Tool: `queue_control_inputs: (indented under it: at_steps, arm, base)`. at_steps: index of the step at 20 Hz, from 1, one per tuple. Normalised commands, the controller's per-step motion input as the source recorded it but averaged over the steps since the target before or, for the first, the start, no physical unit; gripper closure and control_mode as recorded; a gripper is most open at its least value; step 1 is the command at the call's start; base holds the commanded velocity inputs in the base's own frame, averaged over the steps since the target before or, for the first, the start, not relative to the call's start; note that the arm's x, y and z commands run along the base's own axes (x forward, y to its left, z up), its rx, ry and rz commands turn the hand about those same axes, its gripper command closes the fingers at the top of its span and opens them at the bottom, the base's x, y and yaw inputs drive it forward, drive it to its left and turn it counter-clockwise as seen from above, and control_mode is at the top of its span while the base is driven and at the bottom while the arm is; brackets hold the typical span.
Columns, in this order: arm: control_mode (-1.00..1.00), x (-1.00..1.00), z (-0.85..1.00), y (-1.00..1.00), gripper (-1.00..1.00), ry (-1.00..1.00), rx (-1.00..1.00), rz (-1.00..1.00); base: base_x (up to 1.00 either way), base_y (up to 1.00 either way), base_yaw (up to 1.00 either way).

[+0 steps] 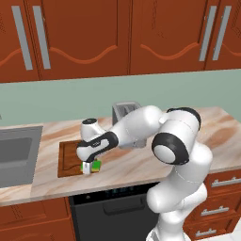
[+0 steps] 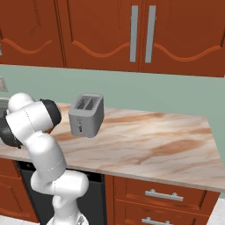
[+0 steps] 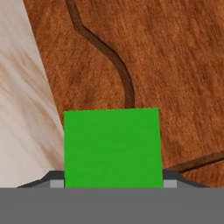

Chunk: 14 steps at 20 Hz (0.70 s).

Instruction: Pick up the sponge from the counter and clean the cutting board by briefly scrubbing or pressing down on the cutting board. Once finished, release the sponge.

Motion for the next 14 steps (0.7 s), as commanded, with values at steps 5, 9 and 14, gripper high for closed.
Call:
queue_control_inputs:
  at_steps: [5, 9, 14]
  arm:
    - [-1.0, 0.21, -0.33, 0.0, 1.0, -0.01, 0.0, 0.1]
    - [-1.0, 0.33, -0.25, 0.0, 1.0, -0.07, 0.0, 0.09]
    - [-1.0, 0.45, -0.17, 0.0, 1.0, -0.08, 0.0, 0.08]
  base:
    - [0.0, 0.0, 0.0]
    - [0.0, 0.0, 0.0]
    - [0.0, 0.0, 0.0]
